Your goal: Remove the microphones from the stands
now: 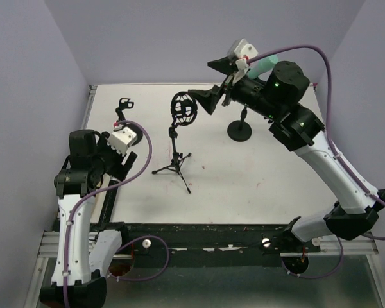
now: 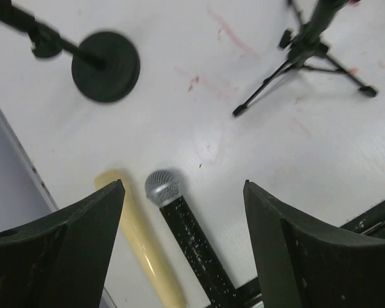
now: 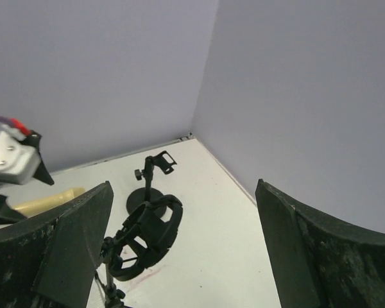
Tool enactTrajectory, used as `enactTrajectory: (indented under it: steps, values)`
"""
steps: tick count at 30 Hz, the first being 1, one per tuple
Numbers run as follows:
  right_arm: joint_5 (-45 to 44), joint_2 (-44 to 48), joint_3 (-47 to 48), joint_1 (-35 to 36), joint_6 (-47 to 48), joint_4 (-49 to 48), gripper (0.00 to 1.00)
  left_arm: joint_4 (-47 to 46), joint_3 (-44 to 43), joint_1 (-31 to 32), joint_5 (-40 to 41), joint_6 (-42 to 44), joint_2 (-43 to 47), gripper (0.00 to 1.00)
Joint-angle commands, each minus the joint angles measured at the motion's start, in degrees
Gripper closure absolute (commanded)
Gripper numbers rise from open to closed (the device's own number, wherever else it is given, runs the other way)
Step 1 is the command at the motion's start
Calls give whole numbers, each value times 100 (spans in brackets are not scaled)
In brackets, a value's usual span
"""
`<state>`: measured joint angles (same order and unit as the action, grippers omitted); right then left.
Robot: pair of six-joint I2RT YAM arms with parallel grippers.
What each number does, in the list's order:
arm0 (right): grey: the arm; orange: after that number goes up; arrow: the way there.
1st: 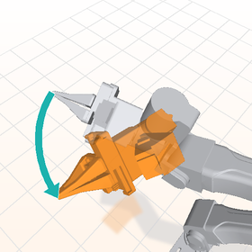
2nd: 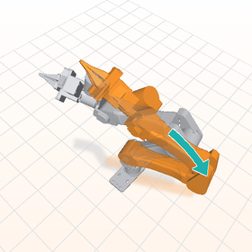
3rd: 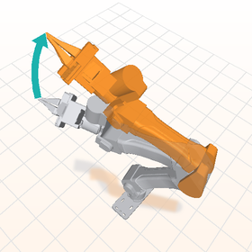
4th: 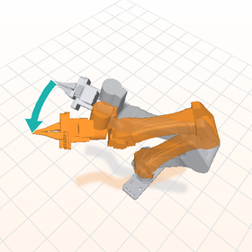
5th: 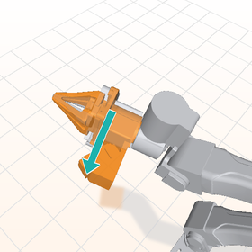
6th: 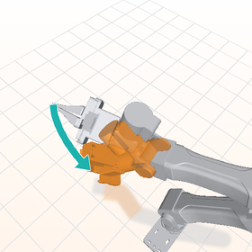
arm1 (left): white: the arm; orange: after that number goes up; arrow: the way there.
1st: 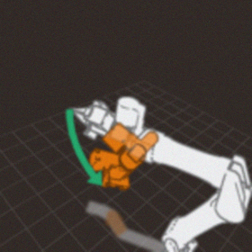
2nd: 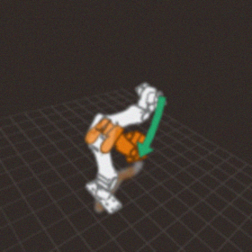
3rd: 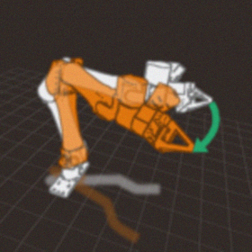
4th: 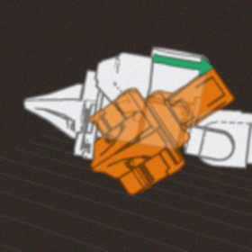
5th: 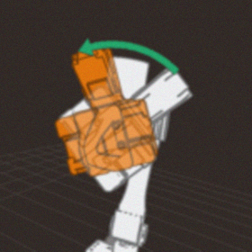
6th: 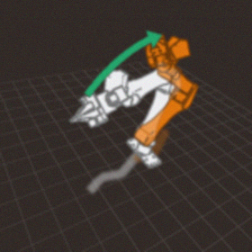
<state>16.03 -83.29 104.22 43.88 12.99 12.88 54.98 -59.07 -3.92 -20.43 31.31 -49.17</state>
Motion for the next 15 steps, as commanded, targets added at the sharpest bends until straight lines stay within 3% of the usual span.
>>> enactTrajectory:
  steps: [1, 5, 9, 15]
  values:
    - [-1083, 497, -306, -168, -709, -112, 0, -136, -552, 163, -2147, 87, 268, 16]
    - [-1094, 822, -736, -774, -1464, 91, 2, -549, -1299, 374, -3176, -695, -250, 19]
    - [-857, 1094, -1237, -1407, -1888, 363, 5, -892, -1669, 936, -3792, -872, -725, 24]
    - [232, 1674, -2808, -1584, -1906, 610, 9, -1638, -1486, 1499, -3487, -1363, -1182, 27]
